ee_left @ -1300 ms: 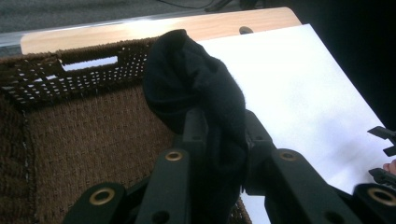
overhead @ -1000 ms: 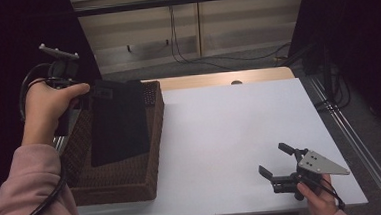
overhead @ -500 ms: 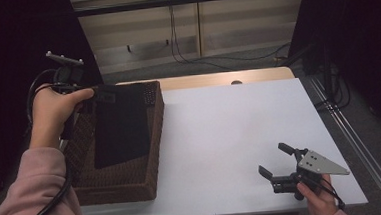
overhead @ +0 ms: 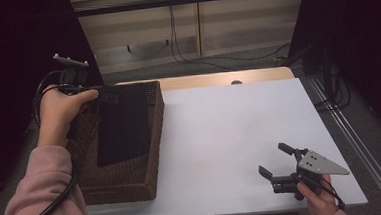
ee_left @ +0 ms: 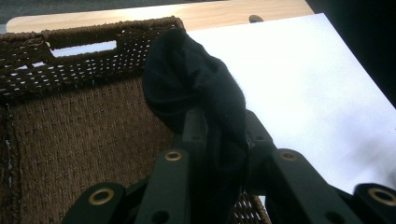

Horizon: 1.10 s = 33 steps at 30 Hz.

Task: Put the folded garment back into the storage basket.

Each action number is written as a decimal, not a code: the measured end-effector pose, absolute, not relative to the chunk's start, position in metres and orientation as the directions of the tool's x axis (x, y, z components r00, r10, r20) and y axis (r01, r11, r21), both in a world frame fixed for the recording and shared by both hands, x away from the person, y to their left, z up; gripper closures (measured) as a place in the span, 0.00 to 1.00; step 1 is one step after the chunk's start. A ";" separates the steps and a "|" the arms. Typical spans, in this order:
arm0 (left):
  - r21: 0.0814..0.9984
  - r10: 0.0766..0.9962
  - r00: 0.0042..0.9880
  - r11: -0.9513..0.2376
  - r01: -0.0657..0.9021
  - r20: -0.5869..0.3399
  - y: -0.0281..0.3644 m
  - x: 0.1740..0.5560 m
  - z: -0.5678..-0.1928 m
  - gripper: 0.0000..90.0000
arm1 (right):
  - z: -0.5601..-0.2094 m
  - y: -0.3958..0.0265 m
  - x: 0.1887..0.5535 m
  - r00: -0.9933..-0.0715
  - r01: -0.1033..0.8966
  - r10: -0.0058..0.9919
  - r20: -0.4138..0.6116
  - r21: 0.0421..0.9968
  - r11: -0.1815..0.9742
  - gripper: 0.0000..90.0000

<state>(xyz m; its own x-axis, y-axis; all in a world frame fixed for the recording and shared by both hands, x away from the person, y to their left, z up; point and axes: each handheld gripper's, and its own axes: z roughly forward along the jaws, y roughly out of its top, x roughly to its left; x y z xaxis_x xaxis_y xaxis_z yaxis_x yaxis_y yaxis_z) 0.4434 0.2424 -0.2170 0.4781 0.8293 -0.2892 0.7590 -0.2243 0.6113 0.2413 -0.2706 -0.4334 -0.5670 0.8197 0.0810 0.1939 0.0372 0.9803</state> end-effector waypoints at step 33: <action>0.594 0.823 0.476 -0.224 0.773 -0.310 0.244 0.435 -0.223 0.85 | -0.434 -0.271 0.242 -0.583 0.182 0.811 0.048 0.981 0.072 0.02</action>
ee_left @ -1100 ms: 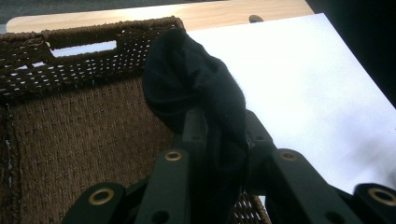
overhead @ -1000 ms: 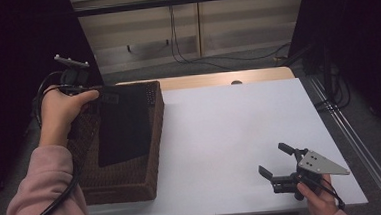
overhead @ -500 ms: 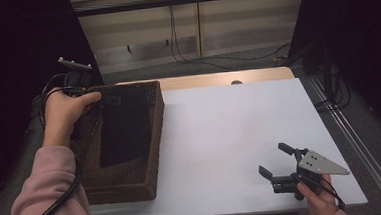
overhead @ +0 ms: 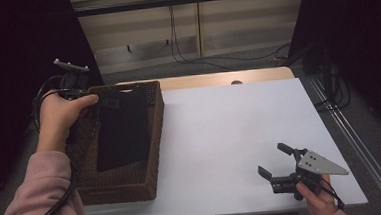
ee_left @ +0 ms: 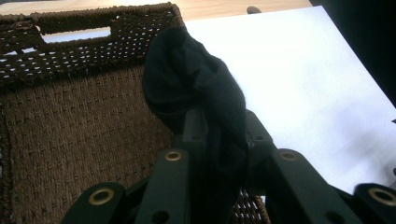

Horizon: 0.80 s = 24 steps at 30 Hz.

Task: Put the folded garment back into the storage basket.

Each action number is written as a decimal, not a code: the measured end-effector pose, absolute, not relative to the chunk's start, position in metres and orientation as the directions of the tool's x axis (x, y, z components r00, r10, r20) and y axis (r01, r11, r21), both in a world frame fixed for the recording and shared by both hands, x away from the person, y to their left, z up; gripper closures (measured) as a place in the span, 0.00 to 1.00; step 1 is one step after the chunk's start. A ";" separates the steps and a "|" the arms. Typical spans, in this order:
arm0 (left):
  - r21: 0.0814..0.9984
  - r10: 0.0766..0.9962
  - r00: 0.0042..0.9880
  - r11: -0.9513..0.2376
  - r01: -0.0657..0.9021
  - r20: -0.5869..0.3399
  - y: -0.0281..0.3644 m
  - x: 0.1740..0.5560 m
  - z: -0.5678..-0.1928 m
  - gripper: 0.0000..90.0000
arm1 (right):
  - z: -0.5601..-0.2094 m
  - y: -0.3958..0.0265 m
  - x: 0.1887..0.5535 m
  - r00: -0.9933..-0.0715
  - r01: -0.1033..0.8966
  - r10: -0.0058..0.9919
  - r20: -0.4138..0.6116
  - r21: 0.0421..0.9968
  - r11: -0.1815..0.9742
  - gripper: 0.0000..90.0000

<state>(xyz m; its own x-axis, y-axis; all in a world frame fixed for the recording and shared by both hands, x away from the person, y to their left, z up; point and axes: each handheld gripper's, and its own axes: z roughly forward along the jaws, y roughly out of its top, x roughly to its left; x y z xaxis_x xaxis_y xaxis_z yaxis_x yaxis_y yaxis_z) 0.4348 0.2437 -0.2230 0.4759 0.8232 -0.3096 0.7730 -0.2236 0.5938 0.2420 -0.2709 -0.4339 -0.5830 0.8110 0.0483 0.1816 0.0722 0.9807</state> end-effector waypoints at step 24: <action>0.606 0.840 0.449 -0.194 0.772 -0.303 0.249 0.463 -0.258 0.84 | -0.435 -0.271 0.243 -0.578 0.181 0.815 0.029 0.979 0.094 0.02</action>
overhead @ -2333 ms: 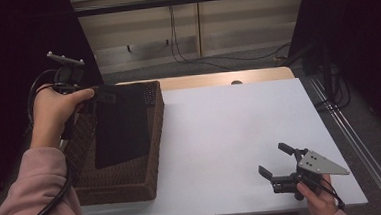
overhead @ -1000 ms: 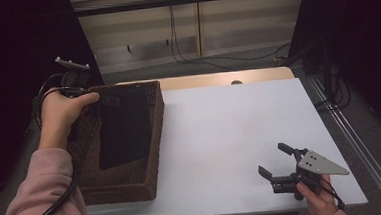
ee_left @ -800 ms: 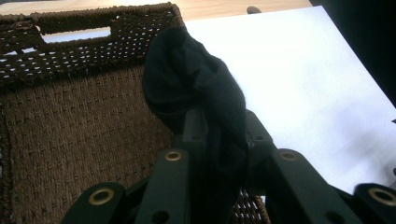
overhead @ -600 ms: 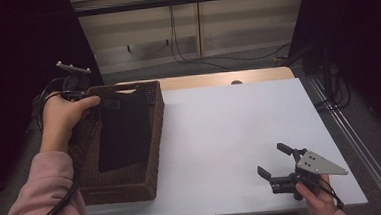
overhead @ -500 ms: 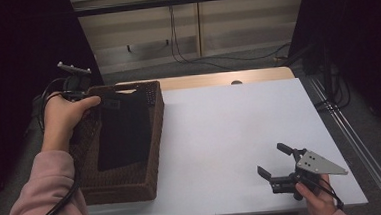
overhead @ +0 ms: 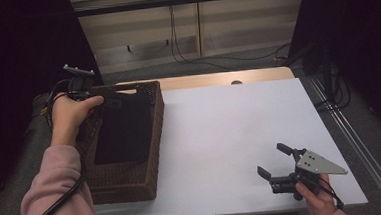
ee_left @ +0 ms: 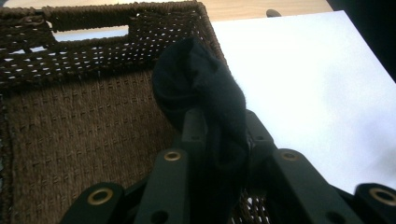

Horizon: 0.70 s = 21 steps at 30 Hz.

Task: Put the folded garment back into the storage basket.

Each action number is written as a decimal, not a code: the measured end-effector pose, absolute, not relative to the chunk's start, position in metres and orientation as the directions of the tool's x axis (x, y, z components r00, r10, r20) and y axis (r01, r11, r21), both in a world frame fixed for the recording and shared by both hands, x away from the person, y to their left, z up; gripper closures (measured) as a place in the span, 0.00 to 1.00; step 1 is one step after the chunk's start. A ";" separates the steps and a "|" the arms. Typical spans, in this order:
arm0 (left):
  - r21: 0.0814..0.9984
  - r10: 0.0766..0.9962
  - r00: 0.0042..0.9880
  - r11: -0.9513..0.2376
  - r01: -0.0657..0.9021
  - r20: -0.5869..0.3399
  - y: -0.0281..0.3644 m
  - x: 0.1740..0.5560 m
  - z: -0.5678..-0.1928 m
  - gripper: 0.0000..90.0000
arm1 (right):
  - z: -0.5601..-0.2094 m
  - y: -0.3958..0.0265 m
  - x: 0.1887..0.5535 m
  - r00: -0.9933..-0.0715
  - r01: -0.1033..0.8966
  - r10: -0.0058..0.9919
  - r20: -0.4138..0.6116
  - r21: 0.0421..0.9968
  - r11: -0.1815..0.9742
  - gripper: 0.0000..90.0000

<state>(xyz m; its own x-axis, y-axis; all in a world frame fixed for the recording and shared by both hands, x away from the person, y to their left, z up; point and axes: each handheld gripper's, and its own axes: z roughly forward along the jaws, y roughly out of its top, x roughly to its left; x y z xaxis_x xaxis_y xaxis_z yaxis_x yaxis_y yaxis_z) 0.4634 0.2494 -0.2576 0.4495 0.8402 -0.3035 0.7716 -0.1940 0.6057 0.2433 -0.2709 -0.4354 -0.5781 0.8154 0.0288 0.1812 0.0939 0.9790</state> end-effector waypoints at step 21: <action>0.626 0.859 0.424 -0.168 0.762 -0.286 0.250 0.476 -0.273 0.83 | -0.435 -0.271 0.243 -0.583 0.177 0.812 0.025 0.980 0.096 0.02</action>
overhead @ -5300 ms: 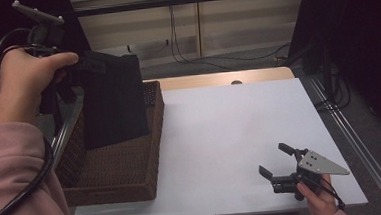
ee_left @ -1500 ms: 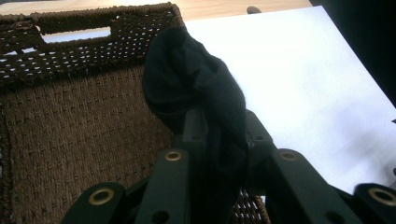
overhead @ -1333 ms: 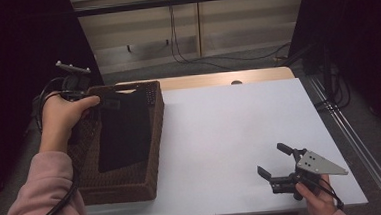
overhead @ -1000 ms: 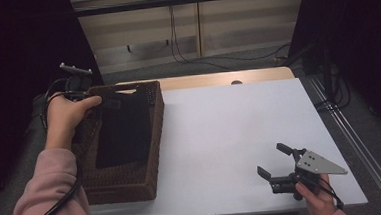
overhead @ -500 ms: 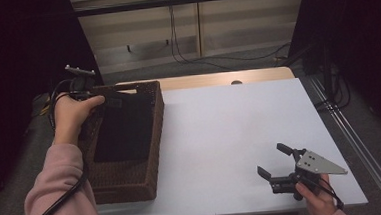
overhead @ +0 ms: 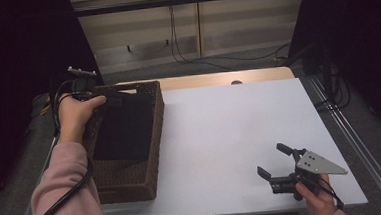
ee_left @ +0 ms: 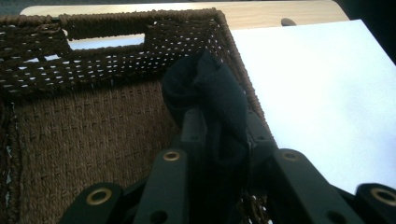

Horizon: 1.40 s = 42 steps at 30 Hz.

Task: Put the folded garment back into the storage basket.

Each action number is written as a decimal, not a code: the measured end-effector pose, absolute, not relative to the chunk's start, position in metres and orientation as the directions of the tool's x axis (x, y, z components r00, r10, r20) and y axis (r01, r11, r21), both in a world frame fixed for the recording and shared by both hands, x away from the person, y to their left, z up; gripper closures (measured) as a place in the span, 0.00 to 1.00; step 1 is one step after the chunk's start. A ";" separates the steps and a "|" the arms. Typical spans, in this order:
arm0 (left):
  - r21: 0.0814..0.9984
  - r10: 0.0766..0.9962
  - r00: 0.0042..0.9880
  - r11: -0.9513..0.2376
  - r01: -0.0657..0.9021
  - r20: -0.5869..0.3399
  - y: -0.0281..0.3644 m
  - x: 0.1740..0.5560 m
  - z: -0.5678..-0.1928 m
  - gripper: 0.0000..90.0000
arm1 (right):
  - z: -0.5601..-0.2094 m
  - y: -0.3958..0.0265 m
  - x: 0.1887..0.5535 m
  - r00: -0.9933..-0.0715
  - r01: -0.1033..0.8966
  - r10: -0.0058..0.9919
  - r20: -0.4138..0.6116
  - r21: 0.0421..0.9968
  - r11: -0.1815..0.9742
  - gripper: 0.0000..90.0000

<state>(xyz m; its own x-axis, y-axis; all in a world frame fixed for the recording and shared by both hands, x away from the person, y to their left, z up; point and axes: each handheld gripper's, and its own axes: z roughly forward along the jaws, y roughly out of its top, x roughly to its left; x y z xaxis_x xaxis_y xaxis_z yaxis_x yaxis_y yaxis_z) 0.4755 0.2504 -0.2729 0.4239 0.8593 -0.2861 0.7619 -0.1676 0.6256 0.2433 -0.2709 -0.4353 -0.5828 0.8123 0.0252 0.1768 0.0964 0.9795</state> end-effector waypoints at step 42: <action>0.647 0.896 0.360 -0.115 0.753 -0.260 0.276 0.493 -0.309 0.82 | -0.436 -0.270 0.243 -0.587 0.197 0.808 0.057 0.978 0.074 0.02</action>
<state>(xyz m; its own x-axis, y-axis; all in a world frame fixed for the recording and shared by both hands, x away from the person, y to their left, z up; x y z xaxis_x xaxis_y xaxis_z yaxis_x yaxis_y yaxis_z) 0.4934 0.2762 -0.3089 0.3601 0.8960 -0.2597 0.7535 -0.1152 0.6473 0.2429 -0.2700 -0.4359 -0.5870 0.8075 0.0574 0.1971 0.0738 0.9776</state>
